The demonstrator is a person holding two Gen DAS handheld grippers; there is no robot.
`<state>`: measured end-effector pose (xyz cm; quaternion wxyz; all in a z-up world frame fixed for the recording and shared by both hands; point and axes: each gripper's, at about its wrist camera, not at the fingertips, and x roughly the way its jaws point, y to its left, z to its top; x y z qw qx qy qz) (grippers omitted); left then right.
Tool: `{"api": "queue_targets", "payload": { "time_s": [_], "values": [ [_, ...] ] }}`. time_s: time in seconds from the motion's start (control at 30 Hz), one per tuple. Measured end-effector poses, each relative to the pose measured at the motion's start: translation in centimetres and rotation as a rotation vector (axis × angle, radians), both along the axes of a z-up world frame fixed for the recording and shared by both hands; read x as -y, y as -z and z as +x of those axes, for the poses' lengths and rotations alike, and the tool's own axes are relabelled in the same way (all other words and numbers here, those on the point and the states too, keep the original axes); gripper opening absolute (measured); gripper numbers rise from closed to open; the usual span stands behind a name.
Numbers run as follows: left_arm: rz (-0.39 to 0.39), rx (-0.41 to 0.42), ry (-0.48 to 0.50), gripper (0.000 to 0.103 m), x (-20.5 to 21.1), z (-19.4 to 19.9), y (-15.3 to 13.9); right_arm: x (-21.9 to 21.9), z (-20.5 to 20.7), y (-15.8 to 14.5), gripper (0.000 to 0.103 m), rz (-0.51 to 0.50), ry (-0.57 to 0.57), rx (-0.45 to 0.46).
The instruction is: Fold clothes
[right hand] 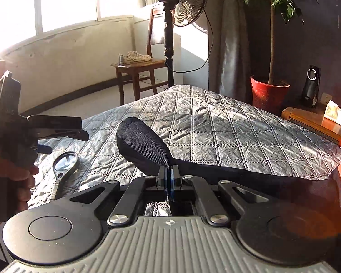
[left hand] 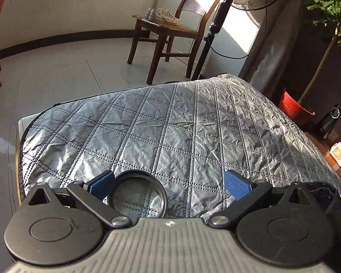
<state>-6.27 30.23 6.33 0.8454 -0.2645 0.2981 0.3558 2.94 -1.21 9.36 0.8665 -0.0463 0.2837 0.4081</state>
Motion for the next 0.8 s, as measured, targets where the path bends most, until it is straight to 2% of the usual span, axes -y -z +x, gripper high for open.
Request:
{"api": "queue_targets", "payload": {
  "time_s": [0.07,0.1,0.13,0.17,0.2,0.23,0.27,0.3,0.33,0.37,0.4,0.43,0.5,0.6,0.73,0.77,0.8],
  "values": [
    [-0.005,0.003,-0.015,0.102,-0.2,-0.2,0.0,1.6,-0.1,-0.6,0.013,0.083,-0.060,-0.078],
    [-0.011,0.003,-0.020,0.102,-0.3,-0.2,0.0,2.2,-0.2,-0.5,0.014,0.116,-0.083,-0.099],
    [-0.015,0.002,-0.019,0.102,-0.4,-0.2,0.1,2.5,-0.3,-0.2,0.014,0.100,-0.053,-0.076],
    [-0.017,-0.001,-0.012,0.102,-0.3,-0.2,0.0,2.4,-0.1,0.4,0.029,0.011,0.030,-0.062],
    [-0.014,-0.004,-0.003,0.102,-0.1,-0.1,0.0,2.3,0.1,0.8,0.037,-0.065,0.099,-0.048],
    [-0.007,-0.007,0.004,0.102,0.0,0.0,0.0,2.3,0.1,1.1,0.039,-0.116,0.136,-0.036],
    [-0.002,-0.007,0.006,0.102,0.1,0.1,-0.1,2.4,-0.2,1.3,0.039,-0.132,0.147,-0.035],
    [0.003,-0.007,0.008,0.102,0.2,0.2,-0.1,2.6,-1.2,1.1,0.039,-0.071,0.100,-0.054],
    [0.004,-0.007,0.006,0.102,0.2,0.2,-0.1,2.6,-2.1,1.0,0.050,-0.024,0.054,-0.069],
    [0.001,-0.006,-0.003,0.102,0.1,0.1,-0.1,2.0,-3.3,1.1,0.073,-0.023,0.006,-0.069],
    [0.001,-0.005,-0.007,0.102,0.0,0.1,-0.1,0.6,-4.9,1.6,0.081,-0.072,-0.058,-0.047],
    [0.004,-0.004,-0.008,0.102,0.0,0.0,-0.2,-1.0,-6.4,2.4,0.083,-0.154,-0.122,-0.003],
    [0.009,-0.001,-0.011,0.102,0.1,-0.1,-0.3,-3.7,-8.6,4.2,0.073,-0.284,-0.226,0.074],
    [0.015,0.004,-0.016,0.102,0.1,-0.2,-0.4,-5.4,-8.2,5.3,0.071,-0.225,-0.232,0.008],
    [0.006,0.005,-0.025,0.102,-0.1,-0.1,-0.3,-7.5,-7.0,6.6,0.072,-0.293,-0.269,0.030],
    [0.006,0.001,-0.023,0.102,-0.1,0.0,-0.3,-7.6,-6.6,7.0,0.070,-0.282,-0.283,0.017],
    [0.006,0.001,-0.022,0.102,-0.1,0.0,-0.3,-7.7,-6.1,7.2,0.062,-0.273,-0.288,0.006]
  ]
}}
